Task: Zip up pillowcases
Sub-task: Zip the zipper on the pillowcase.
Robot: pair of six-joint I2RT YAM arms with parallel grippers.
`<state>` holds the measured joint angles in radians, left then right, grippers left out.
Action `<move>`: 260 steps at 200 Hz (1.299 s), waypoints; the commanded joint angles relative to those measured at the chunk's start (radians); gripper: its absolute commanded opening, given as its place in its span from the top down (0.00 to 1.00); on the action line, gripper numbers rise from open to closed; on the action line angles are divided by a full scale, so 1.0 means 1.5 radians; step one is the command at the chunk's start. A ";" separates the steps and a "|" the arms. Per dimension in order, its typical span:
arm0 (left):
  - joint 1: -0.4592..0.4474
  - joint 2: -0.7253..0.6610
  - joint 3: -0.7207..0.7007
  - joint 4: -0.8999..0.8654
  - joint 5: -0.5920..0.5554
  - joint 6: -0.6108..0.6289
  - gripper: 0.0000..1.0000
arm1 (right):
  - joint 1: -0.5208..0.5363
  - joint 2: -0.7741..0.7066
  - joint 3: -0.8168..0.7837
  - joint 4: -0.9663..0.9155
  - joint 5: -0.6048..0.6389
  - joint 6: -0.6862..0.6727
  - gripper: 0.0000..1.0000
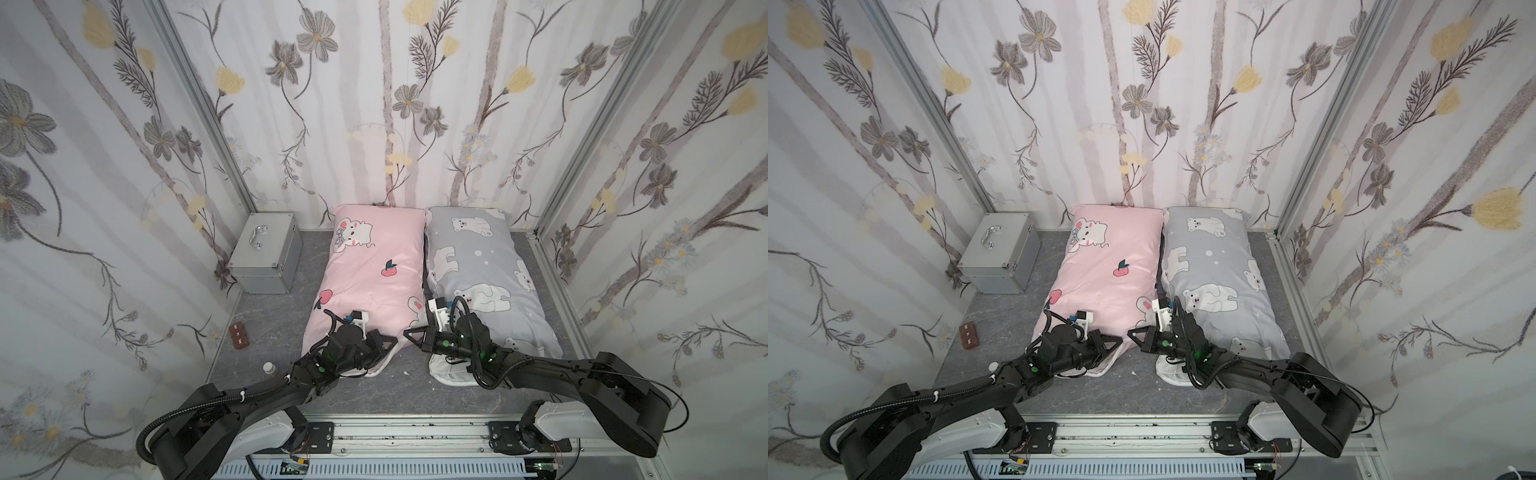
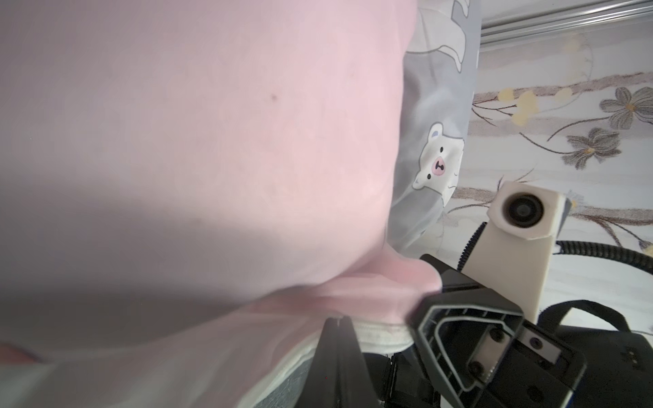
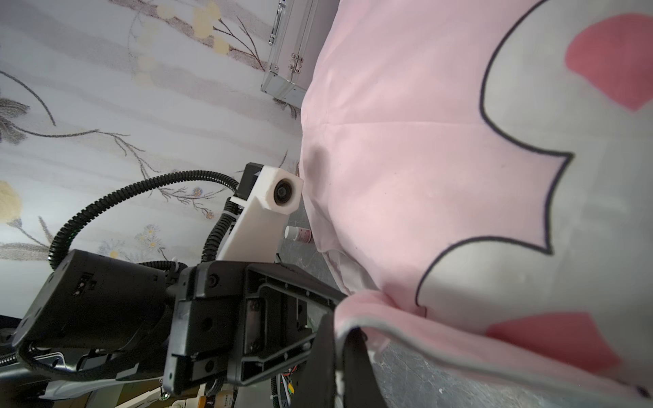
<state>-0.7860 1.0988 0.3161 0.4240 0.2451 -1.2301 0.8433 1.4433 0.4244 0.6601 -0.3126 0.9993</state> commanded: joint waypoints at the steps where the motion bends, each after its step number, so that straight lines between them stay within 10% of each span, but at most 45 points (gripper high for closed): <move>1: -0.004 -0.006 -0.002 -0.064 -0.016 0.032 1.00 | 0.001 -0.048 0.004 -0.096 0.046 -0.050 1.00; 133: -0.004 -0.172 0.010 -0.527 -0.135 0.150 1.00 | -0.007 -0.242 0.075 -0.409 0.174 -0.127 1.00; 208: 0.102 -0.305 0.013 -0.708 -0.176 0.196 1.00 | -0.013 -0.283 0.106 -0.485 0.234 -0.162 1.00; 260: 0.114 -0.247 0.030 -0.771 -0.281 0.207 1.00 | -0.056 -0.310 0.118 -0.559 0.248 -0.168 1.00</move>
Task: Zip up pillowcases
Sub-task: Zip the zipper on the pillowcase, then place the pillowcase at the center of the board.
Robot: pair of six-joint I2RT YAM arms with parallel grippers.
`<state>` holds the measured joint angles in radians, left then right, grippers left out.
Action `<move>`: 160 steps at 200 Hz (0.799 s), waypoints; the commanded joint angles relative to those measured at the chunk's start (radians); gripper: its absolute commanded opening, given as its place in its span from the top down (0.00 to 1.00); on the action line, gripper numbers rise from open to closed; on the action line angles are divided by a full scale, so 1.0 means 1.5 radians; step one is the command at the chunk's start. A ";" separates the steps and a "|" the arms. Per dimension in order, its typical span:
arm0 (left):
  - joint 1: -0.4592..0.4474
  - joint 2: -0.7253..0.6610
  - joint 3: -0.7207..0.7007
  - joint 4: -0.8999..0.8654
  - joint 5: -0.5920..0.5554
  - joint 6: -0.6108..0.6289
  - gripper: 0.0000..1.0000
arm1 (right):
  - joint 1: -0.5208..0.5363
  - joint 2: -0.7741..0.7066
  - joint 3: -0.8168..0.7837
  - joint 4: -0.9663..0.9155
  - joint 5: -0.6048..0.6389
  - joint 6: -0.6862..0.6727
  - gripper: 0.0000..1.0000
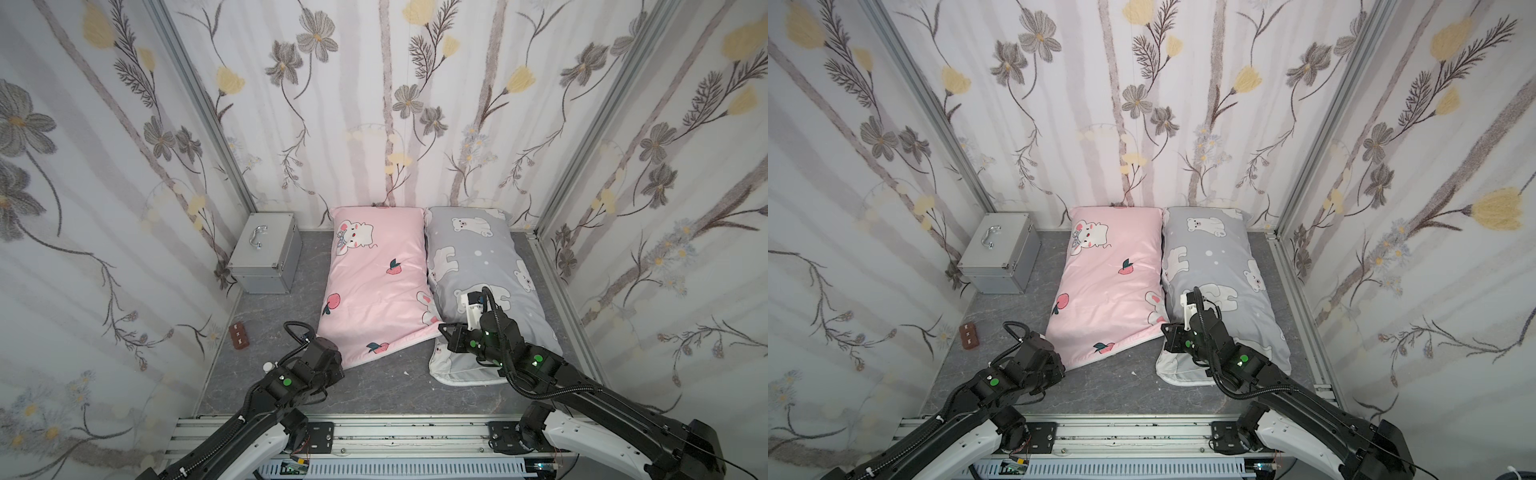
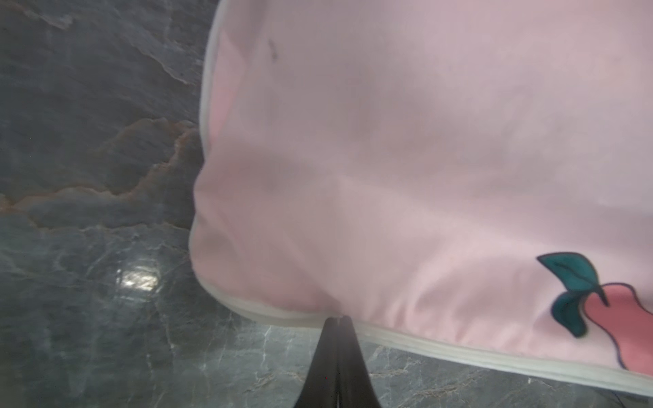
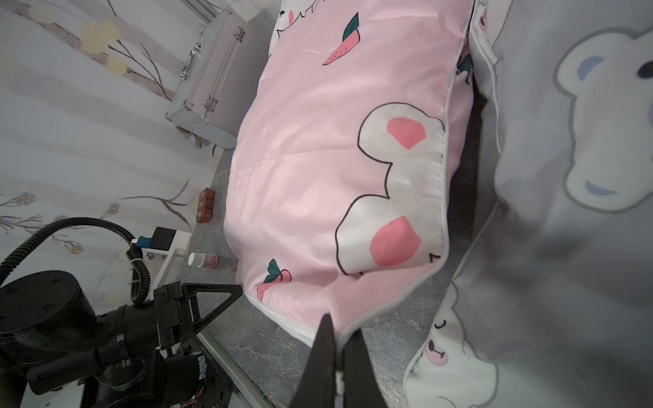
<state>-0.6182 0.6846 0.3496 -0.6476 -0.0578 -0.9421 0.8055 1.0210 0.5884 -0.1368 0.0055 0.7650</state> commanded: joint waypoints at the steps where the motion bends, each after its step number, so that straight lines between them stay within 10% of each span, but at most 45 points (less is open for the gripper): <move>1: 0.002 0.031 0.009 -0.057 -0.080 0.015 1.00 | -0.036 -0.030 0.009 -0.029 0.036 -0.013 1.00; 40: 0.003 0.056 0.031 -0.042 -0.090 0.030 1.00 | -0.081 -0.053 0.012 -0.034 -0.021 -0.037 0.99; 48: 0.003 0.059 0.047 -0.044 -0.092 0.039 0.99 | -0.079 -0.036 0.021 -0.041 -0.042 -0.044 0.70; 67: -0.003 0.071 0.126 -0.069 -0.101 0.068 0.56 | -0.082 -0.007 0.073 -0.140 0.021 -0.067 0.01; 160: -0.164 0.514 0.299 0.207 -0.072 0.136 0.37 | -0.555 0.004 0.044 -0.215 0.058 -0.183 0.00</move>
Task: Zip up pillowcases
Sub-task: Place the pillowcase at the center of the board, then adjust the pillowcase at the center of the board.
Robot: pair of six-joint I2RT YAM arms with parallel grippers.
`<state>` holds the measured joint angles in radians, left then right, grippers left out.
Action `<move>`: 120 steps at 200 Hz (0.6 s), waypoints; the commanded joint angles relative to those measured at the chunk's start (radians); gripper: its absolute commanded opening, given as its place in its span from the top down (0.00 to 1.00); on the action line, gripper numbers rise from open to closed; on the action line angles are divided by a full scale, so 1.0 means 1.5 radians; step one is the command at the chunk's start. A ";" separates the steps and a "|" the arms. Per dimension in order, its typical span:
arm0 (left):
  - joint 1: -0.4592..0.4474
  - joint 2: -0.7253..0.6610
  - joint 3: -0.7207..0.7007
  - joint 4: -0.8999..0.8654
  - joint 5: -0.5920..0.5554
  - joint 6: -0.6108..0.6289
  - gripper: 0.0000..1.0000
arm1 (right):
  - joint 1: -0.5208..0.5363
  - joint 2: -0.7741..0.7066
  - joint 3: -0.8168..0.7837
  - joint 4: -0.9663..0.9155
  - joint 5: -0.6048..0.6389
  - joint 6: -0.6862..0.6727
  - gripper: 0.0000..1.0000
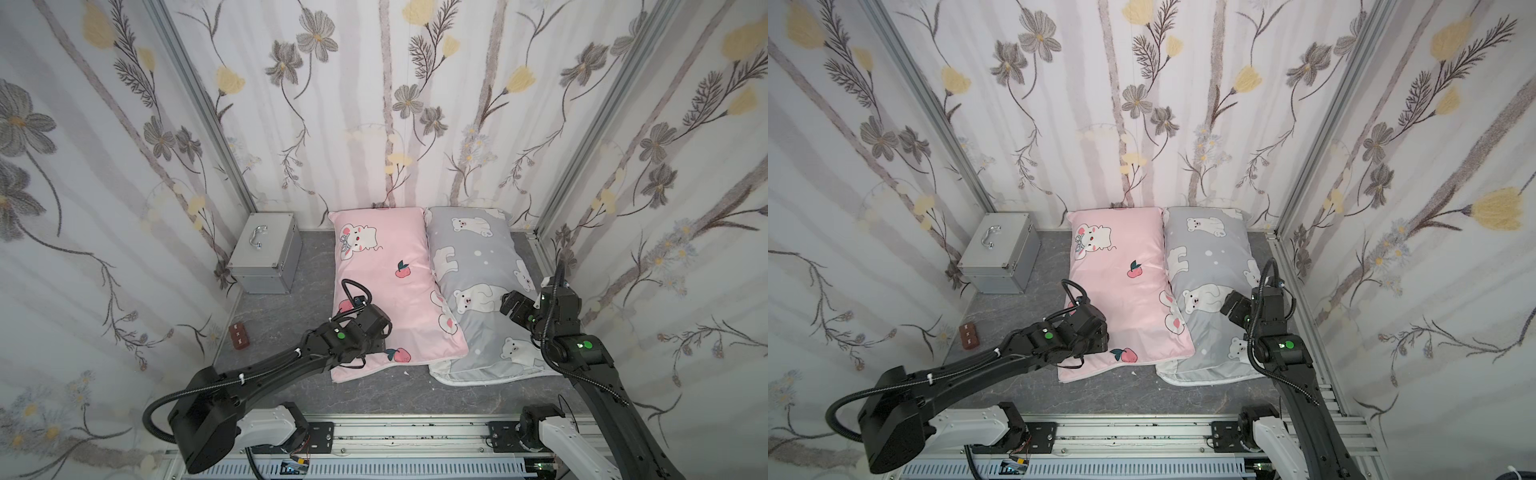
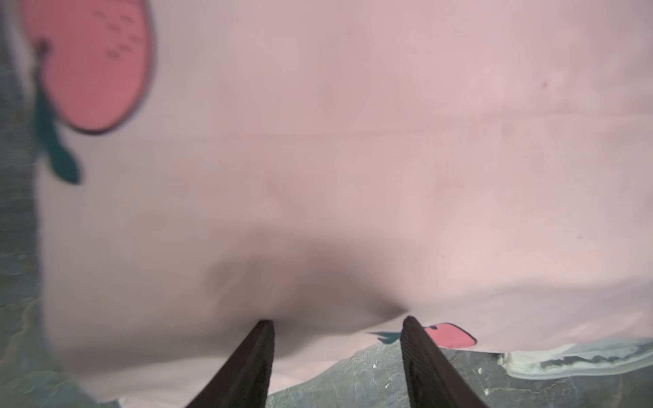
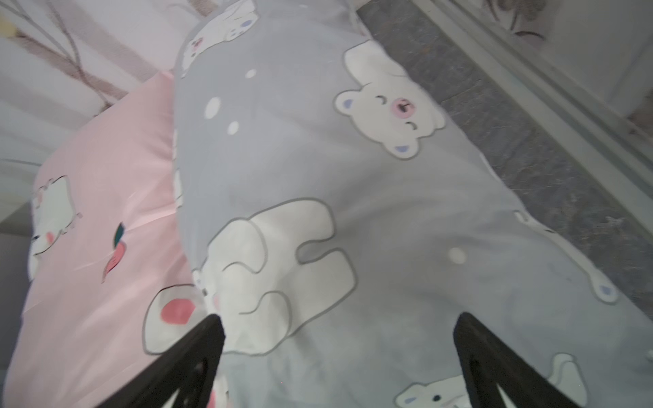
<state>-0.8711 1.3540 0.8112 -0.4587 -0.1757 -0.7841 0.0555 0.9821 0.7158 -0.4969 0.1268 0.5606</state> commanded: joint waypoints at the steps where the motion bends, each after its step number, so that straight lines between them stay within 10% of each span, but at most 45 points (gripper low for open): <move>1: 0.006 0.071 -0.010 0.082 0.006 0.032 0.37 | -0.057 0.032 -0.044 0.029 -0.027 -0.048 0.00; 74: 0.291 -0.056 -0.099 -0.017 -0.016 0.137 0.37 | 0.015 0.210 -0.111 0.195 -0.162 -0.058 0.00; 120: 0.281 -0.131 0.044 -0.139 -0.041 0.164 0.35 | 0.205 0.319 -0.001 0.237 -0.280 -0.056 0.00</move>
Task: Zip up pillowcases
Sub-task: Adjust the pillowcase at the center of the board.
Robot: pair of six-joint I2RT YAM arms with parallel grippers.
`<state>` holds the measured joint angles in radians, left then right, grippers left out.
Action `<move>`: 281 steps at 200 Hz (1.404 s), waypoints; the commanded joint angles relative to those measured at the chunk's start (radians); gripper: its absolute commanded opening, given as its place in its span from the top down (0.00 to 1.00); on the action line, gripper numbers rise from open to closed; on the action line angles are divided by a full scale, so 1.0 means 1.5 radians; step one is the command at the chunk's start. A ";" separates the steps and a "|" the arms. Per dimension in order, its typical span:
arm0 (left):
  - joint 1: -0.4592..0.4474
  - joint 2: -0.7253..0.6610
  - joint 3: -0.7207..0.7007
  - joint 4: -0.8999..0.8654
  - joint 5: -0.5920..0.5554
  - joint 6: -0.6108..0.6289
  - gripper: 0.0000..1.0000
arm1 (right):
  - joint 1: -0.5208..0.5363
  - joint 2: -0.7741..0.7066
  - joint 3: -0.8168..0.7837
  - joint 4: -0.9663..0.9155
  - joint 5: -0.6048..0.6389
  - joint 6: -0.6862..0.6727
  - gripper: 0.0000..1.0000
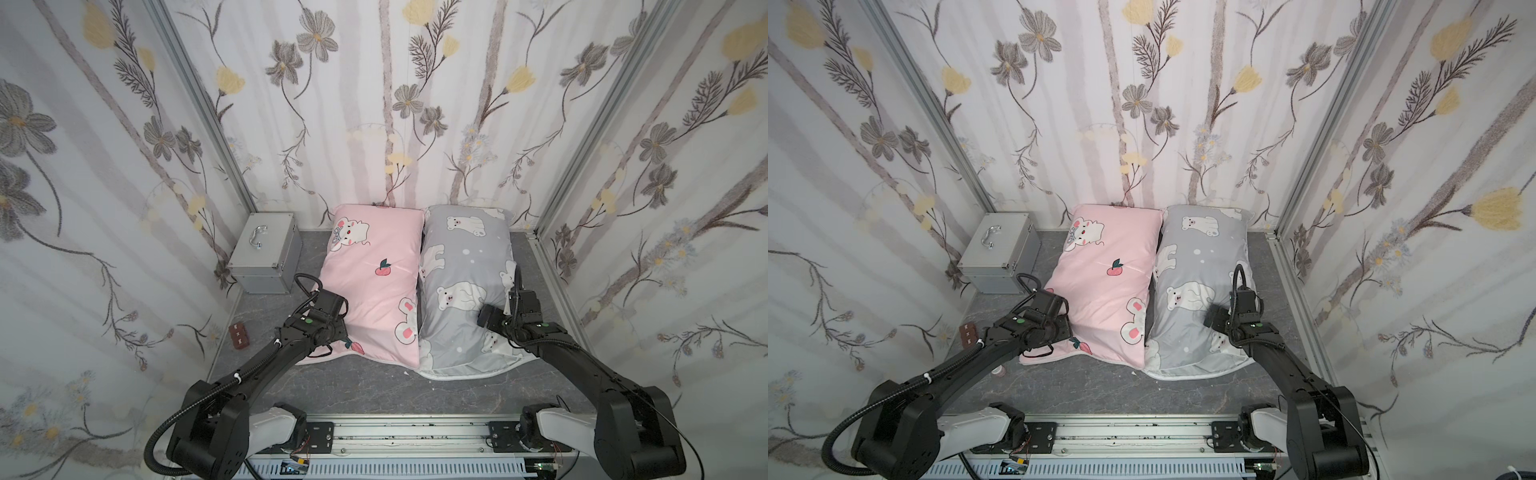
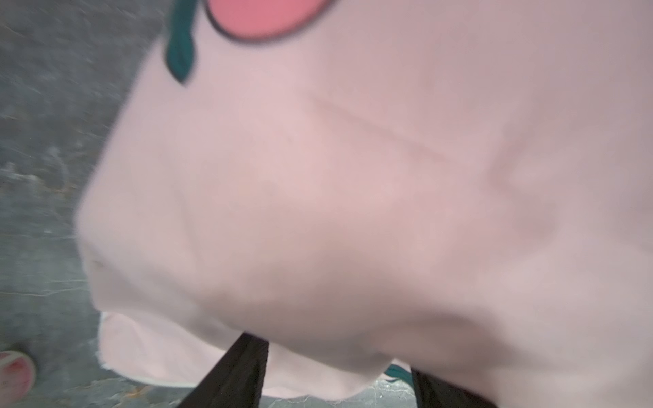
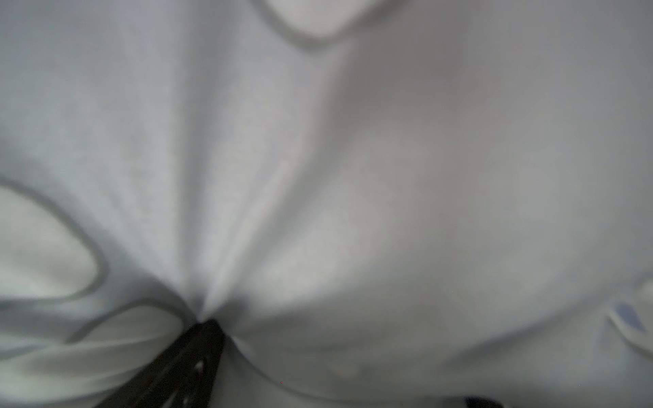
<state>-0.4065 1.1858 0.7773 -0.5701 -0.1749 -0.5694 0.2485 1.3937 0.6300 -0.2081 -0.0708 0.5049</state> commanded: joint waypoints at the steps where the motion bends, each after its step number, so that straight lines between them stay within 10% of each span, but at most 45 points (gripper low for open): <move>1: -0.034 -0.019 0.070 -0.066 -0.042 0.020 0.35 | 0.081 0.047 0.062 0.040 -0.148 -0.020 0.00; 31: -0.213 0.044 0.175 0.012 -0.033 -0.043 0.35 | 0.147 0.072 0.116 -0.012 -0.134 -0.009 0.00; 73: -0.328 0.378 0.375 0.161 0.097 -0.058 0.36 | 0.186 -0.005 0.066 -0.011 -0.168 0.033 0.00; 141: -0.257 0.640 0.553 0.146 0.131 -0.048 0.41 | 0.037 -0.213 -0.006 -0.129 -0.121 0.031 0.00; 196: -0.196 0.674 0.563 0.131 0.139 -0.017 0.42 | -0.162 -0.251 0.015 -0.184 -0.044 -0.084 0.00; 281: -0.172 0.682 0.587 0.126 0.168 -0.013 0.45 | -0.137 -0.162 -0.071 0.005 -0.309 -0.089 0.00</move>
<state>-0.6918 2.1849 1.6566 -0.3679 0.2554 -0.5797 0.0124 1.1152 0.5442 -0.3092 -0.3950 0.3626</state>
